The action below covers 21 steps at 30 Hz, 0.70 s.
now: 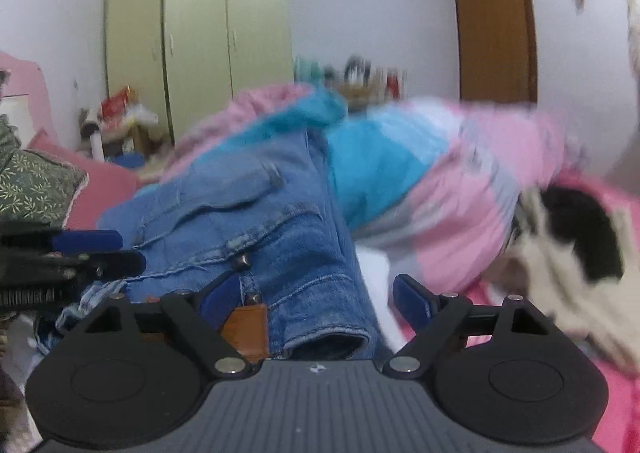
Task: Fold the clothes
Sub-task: 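Lower the jeans onto the white clothes pile and open both tools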
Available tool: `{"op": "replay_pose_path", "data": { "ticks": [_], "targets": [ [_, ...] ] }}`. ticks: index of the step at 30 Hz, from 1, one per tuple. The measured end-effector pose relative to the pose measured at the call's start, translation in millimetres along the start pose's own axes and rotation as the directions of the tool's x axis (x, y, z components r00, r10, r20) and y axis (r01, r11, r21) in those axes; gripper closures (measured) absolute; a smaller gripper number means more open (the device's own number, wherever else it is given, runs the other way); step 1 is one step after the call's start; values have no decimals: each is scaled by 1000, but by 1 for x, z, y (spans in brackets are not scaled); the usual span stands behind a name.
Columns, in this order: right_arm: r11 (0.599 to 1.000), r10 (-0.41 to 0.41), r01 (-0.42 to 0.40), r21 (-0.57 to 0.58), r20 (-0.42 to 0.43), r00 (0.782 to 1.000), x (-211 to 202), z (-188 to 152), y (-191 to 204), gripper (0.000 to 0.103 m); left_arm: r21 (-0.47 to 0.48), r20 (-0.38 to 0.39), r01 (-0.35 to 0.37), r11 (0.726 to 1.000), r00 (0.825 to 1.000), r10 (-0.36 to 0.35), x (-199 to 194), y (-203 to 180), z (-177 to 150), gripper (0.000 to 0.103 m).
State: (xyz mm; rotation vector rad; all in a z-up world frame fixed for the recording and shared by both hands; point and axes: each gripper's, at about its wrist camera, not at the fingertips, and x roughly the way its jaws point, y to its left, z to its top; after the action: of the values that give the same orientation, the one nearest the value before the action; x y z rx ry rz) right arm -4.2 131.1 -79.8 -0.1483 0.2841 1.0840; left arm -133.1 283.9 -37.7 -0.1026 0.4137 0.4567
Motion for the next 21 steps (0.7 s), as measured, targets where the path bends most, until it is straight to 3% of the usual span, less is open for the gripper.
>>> {"op": "replay_pose_path", "data": {
  "ticks": [4, 7, 10, 11, 14, 16, 18, 21],
  "targets": [
    [994, 27, -13, -109, 133, 991, -33, 7, 11, 23, 11, 140, 57, 998, 988, -58, -14, 4, 34, 66],
    [997, 75, -71, -35, 140, 987, -31, 31, 10, 23, 42, 66, 48, 998, 997, -50, 21, 5, 60, 67],
    [992, 112, -119, 36, 153, 982, -25, 51, 10, 23, -38, -84, 66, 997, 994, -69, 67, 18, 59, 67],
    [991, 120, -127, 43, 141, 983, -20, 54, 11, 24, -79, -149, 68, 995, 986, -80, 85, 24, 52, 67],
    [993, 121, -121, 14, -8, 993, 8, 47, 16, 27, -147, -152, 96, 985, 981, -118, 99, 39, 37, 66],
    [994, 102, -105, -34, -64, 993, 19, 32, 20, 26, -207, -155, 119, 971, 976, -153, 102, 48, 31, 66],
    [994, 87, -93, -63, -94, 992, 24, 21, 22, 27, -169, -158, 119, 978, 977, -146, 102, 42, 31, 66],
    [995, 101, -103, -4, -136, 985, 26, 24, 15, 27, -118, -170, 99, 988, 978, -118, 103, 33, 33, 66]
  ]
}}
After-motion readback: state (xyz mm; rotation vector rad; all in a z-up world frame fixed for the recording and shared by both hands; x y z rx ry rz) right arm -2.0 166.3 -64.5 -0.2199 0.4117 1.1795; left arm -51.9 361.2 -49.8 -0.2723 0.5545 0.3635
